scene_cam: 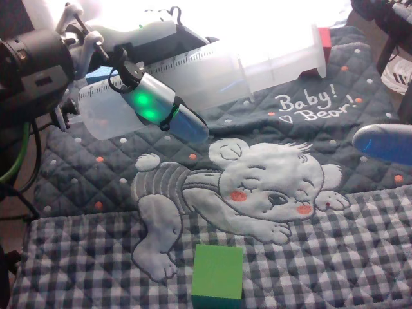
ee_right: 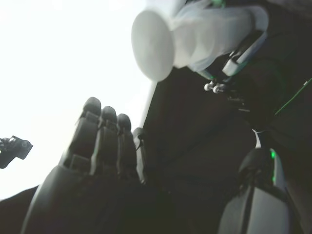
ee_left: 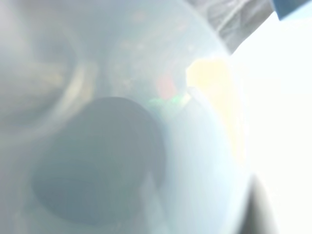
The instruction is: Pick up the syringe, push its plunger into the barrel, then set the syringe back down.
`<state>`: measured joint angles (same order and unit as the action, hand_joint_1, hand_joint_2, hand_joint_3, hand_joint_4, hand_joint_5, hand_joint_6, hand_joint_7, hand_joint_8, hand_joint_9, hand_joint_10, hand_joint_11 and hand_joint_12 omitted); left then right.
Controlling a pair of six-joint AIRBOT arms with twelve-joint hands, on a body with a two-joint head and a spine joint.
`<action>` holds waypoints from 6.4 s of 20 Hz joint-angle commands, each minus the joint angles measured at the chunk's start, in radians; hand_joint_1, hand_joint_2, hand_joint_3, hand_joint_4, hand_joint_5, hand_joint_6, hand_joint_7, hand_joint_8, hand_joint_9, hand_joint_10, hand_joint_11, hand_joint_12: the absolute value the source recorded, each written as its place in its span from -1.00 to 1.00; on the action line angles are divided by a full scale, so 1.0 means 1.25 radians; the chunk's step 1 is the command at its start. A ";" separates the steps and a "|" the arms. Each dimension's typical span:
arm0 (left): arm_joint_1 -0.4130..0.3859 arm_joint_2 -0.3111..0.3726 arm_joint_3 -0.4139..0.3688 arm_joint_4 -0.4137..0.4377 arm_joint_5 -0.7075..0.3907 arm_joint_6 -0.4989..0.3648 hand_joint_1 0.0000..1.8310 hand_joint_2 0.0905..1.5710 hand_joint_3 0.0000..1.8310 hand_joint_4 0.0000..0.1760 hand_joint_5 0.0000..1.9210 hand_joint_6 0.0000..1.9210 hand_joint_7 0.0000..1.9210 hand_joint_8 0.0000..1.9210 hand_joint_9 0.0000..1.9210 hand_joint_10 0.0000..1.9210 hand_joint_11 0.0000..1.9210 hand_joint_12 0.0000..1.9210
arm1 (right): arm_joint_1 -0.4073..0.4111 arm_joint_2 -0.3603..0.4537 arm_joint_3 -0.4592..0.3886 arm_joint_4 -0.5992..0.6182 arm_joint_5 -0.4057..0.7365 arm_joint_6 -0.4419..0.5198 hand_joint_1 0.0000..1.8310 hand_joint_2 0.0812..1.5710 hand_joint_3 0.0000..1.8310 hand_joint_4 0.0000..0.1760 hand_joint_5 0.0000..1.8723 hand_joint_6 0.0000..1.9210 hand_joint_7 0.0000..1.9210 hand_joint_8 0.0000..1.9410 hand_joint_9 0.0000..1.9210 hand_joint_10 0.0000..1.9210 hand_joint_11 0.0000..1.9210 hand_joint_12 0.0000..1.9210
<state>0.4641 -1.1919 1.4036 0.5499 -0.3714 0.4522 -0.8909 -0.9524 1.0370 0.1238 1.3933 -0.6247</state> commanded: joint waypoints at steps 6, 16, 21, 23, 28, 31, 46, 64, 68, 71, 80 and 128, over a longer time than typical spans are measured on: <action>-0.032 0.010 -0.010 -0.006 -0.091 -0.010 0.57 0.57 -1.00 -1.00 0.37 1.00 0.55 1.00 0.61 1.00 0.53 1.00 | -0.009 -0.024 0.017 0.024 0.098 0.029 -0.96 0.12 -0.97 -1.00 -0.93 -0.99 -0.93 -1.00 -0.97 -1.00 -0.92 -1.00; -0.047 0.017 -0.026 0.013 -0.103 -0.016 0.56 0.60 -1.00 -1.00 0.36 1.00 0.57 1.00 0.61 1.00 0.48 1.00 | -0.017 -0.069 0.035 0.033 0.085 0.058 -1.00 0.01 -1.00 -1.00 -0.99 -1.00 -1.00 -1.00 -1.00 -1.00 -1.00 -1.00; -0.046 0.019 -0.032 0.013 -0.115 -0.020 0.61 0.57 -1.00 -1.00 0.38 1.00 0.58 1.00 0.63 1.00 0.57 1.00 | -0.018 -0.091 0.046 0.031 0.071 0.077 -1.00 0.14 -0.97 -1.00 -0.96 -0.99 -1.00 -1.00 -1.00 -1.00 -1.00 -1.00; -0.045 0.019 -0.032 0.014 -0.120 -0.029 0.52 0.60 -1.00 -1.00 0.39 1.00 0.57 1.00 0.58 1.00 0.36 1.00 | -0.018 -0.092 0.046 0.030 0.070 0.077 -1.00 0.16 -0.97 -1.00 -0.96 -0.99 -1.00 -1.00 -1.00 -1.00 -1.00 -1.00; -0.058 0.019 -0.032 0.021 -0.121 -0.030 0.53 0.61 -1.00 -1.00 0.36 1.00 0.59 1.00 0.62 1.00 0.36 1.00 | -0.018 -0.099 0.046 0.023 0.066 0.083 -1.00 0.19 -0.97 -1.00 -0.99 -1.00 -1.00 -1.00 -1.00 -1.00 -1.00 -1.00; -0.065 0.018 -0.032 0.027 -0.112 -0.030 0.54 0.60 -1.00 -1.00 0.39 1.00 0.62 1.00 0.63 1.00 0.41 1.00 | -0.017 -0.114 0.051 0.017 0.061 0.091 -1.00 0.18 -0.98 -1.00 -1.00 -1.00 -1.00 -1.00 -1.00 -1.00 -1.00 -1.00; -0.089 -0.003 -0.028 0.076 -0.072 -0.031 0.55 0.58 -1.00 -1.00 0.32 1.00 0.58 1.00 0.62 1.00 0.56 1.00 | -0.007 -0.145 0.062 0.010 0.053 0.106 -1.00 0.16 -1.00 -1.00 -0.98 -1.00 -1.00 -1.00 -1.00 -1.00 -1.00 -1.00; -0.125 -0.029 -0.012 0.097 -0.049 -0.031 0.37 0.68 -1.00 -1.00 0.30 1.00 0.45 1.00 0.39 1.00 -0.06 1.00 | 0.010 -0.166 0.072 0.000 0.039 0.111 -1.00 0.10 -1.00 -1.00 -0.95 -0.99 -1.00 -1.00 -1.00 -1.00 -0.98 -0.99; -0.128 -0.034 -0.012 0.102 -0.050 -0.031 0.31 0.72 -1.00 -1.00 0.29 1.00 0.45 1.00 0.42 1.00 0.08 1.00 | 0.012 -0.169 0.073 -0.002 0.038 0.112 -1.00 0.10 -1.00 -1.00 -0.96 -1.00 -1.00 -1.00 -1.00 -1.00 -0.98 -0.99; -0.132 -0.036 -0.012 0.104 -0.051 -0.031 0.27 0.72 -1.00 -1.00 0.30 1.00 0.42 1.00 0.36 1.00 -0.03 1.00 | 0.013 -0.170 0.074 -0.003 0.036 0.113 -1.00 0.09 -1.00 -1.00 -0.94 -0.99 -1.00 -1.00 -1.00 -1.00 -0.99 -0.99; -0.143 -0.042 -0.013 0.113 -0.052 -0.031 0.34 0.67 -1.00 -1.00 0.35 1.00 0.43 1.00 0.38 1.00 -0.08 1.00 | 0.018 -0.177 0.078 -0.008 0.032 0.116 -1.00 0.10 -1.00 -1.00 -0.96 -1.00 -1.00 -1.00 -1.00 -1.00 -1.00 -1.00; -0.110 -0.020 -0.023 0.187 0.024 -0.041 0.39 0.64 -1.00 -1.00 0.30 1.00 0.50 1.00 0.57 1.00 0.57 1.00 | 0.051 -0.083 0.062 -0.014 0.094 0.112 -1.00 0.00 -1.00 -1.00 -0.94 -1.00 -1.00 -1.00 -1.00 -1.00 -1.00 -1.00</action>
<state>0.3378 -1.2186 1.3800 0.8043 -0.2611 0.4068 -0.8391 -1.0630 1.1160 0.1009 1.3865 -0.4870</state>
